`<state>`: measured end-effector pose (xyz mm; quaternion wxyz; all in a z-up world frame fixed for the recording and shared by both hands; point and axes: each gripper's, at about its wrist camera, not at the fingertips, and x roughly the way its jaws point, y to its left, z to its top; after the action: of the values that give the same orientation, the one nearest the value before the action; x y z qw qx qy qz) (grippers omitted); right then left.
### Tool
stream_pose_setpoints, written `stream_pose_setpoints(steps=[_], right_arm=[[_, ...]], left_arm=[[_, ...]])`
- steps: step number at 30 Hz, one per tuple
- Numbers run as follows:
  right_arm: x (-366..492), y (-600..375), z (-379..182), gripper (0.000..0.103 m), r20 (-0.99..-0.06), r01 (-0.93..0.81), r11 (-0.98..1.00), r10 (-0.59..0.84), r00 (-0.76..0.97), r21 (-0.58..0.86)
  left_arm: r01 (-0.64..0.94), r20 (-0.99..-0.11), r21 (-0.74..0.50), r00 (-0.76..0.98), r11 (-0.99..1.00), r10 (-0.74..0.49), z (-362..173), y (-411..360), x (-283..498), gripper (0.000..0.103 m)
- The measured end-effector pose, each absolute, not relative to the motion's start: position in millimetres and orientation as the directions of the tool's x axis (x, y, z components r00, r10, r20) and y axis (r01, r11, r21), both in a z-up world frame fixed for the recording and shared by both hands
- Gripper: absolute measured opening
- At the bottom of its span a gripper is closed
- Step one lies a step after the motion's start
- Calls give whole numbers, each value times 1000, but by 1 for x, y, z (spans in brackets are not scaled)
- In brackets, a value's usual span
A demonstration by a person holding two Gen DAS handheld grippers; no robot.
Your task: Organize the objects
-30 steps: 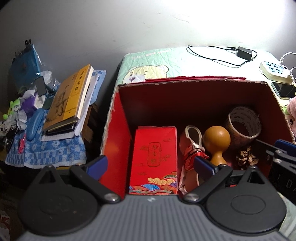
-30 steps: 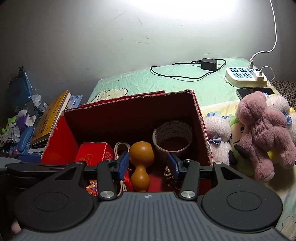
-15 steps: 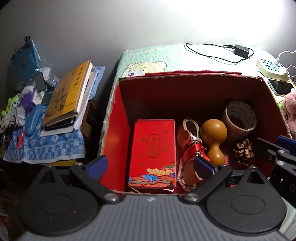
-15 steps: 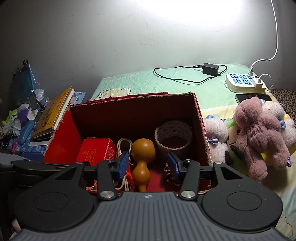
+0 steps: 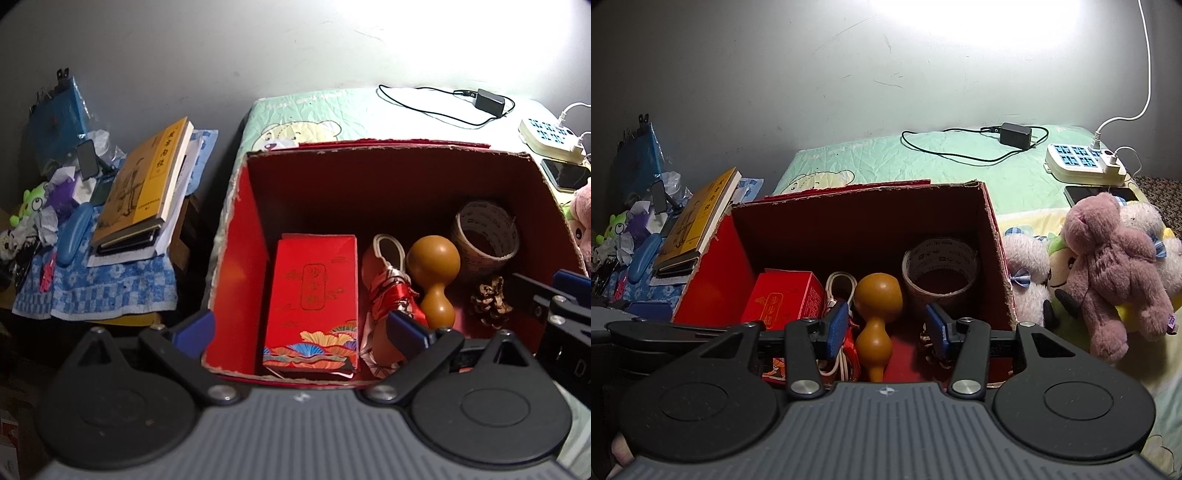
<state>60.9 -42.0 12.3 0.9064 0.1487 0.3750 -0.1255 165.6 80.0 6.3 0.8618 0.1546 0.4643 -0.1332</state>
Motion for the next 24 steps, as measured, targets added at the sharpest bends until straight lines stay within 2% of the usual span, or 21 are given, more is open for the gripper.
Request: stream_pose_setpoints(steps=[24], right_arm=[[66, -47, 10, 50, -735, 378, 912, -146, 662, 159]], left_arm=[[410, -851, 122, 513, 904, -118, 1, 76, 168, 99]])
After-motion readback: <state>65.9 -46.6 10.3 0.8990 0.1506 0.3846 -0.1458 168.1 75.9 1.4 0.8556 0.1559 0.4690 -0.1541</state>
